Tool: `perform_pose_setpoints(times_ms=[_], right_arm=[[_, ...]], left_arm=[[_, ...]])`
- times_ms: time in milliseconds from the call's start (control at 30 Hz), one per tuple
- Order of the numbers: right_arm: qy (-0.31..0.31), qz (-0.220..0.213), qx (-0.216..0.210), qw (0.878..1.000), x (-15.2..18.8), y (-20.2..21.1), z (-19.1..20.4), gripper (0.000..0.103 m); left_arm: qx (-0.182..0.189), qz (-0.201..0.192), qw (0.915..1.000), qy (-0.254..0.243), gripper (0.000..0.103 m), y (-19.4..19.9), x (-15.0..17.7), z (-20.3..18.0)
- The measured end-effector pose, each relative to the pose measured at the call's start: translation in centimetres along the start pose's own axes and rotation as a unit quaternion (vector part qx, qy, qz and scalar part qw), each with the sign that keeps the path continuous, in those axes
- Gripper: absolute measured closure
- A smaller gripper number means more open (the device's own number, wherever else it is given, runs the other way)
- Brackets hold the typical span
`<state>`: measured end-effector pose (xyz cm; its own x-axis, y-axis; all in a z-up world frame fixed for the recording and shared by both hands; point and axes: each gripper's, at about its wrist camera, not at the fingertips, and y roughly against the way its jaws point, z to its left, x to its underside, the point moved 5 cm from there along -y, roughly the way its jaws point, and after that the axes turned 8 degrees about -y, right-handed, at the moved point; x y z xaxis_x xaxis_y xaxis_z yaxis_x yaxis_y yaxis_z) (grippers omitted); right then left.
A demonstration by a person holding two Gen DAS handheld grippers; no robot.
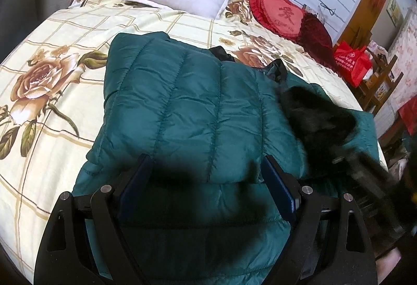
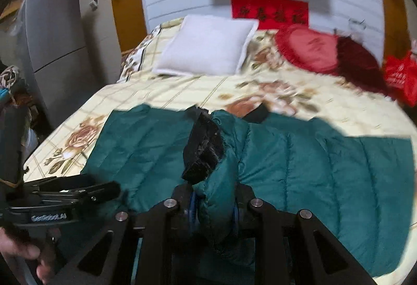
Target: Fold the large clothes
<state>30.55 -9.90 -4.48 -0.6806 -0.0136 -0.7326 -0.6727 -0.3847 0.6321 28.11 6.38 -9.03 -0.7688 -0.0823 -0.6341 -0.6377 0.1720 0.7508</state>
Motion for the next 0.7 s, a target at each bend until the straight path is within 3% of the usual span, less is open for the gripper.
perform_pose_setpoints(times_ms=[67,133,333,433,533,600,700], right_arm=[[-0.005,0.019,0.01,1.0,0.9,-1.3,0.5,0.07],[-0.015,0.009,0.005,1.0,1.1,-1.0,0.5,0.035],[-0.04,-0.022,0.008,0.999,1.3,3.0,-0.8,0.032],[-0.057,-0.043,0.086,0.994,2.8,6.2,-3.0,0.03],[-0.076,-0.048,0.161,0.983,5.0,8.9,-5.4,0.029],[-0.096,-0.044,0.167,0.98,6.0,10.2,-6.8,0.029],[-0.162,-0.043,0.155,0.974,7.7,12.1,-9.5,0.029]], left_arm=[[0.005,-0.003,1.0,0.0,0.017,0.1,-0.1,0.0],[0.01,-0.007,0.9999,0.0,0.017,0.2,-0.3,-0.2],[0.023,-0.016,0.9996,-0.011,0.017,0.4,-0.5,-1.2],[0.045,-0.029,0.9981,-0.031,0.017,0.7,-0.7,-2.9],[0.092,-0.038,0.9932,-0.059,0.017,0.8,-0.7,-5.4],[0.139,-0.038,0.9866,-0.076,0.017,0.8,-0.6,-7.6],[0.179,-0.05,0.9765,-0.109,0.017,1.1,-0.7,-10.4]])
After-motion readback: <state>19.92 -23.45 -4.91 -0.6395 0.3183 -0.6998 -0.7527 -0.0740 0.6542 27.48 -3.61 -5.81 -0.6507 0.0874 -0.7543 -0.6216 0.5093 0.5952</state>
